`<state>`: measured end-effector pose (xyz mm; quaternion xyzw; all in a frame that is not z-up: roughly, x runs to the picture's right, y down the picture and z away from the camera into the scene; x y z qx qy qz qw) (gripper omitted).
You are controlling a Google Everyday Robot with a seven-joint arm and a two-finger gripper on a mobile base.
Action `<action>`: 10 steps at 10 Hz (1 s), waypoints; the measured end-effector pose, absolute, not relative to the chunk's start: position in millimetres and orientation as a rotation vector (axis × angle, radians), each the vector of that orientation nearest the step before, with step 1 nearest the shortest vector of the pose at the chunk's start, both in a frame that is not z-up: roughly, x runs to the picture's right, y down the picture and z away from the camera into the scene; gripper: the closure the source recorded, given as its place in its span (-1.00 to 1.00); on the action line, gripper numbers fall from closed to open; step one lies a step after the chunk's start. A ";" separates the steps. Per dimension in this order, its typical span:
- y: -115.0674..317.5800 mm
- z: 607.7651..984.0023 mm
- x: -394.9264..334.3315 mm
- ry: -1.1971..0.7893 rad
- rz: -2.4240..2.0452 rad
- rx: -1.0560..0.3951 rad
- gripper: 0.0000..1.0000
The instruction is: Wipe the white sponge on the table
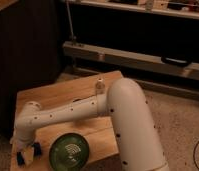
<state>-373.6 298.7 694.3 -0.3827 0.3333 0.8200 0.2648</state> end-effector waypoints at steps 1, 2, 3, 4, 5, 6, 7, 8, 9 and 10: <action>299.0 690.4 -361.7 0.916 2.237 -1.035 -0.60; 301.2 690.0 -354.4 0.935 2.258 -1.032 -0.60; 302.6 690.5 -352.1 0.944 2.269 -1.030 -0.60; 305.6 693.7 -351.0 0.955 2.279 -1.026 -0.60; 307.8 699.2 -350.6 0.965 2.293 -1.022 -0.60; 310.0 705.9 -350.0 0.974 2.306 -1.017 -0.60; 311.6 711.1 -350.2 0.980 2.314 -1.011 -0.60; 313.0 716.4 -349.5 0.987 2.324 -1.005 -0.60; 312.8 719.6 -349.6 0.989 2.329 -1.001 -0.57; 311.6 720.6 -350.2 0.989 2.332 -1.000 -0.48</action>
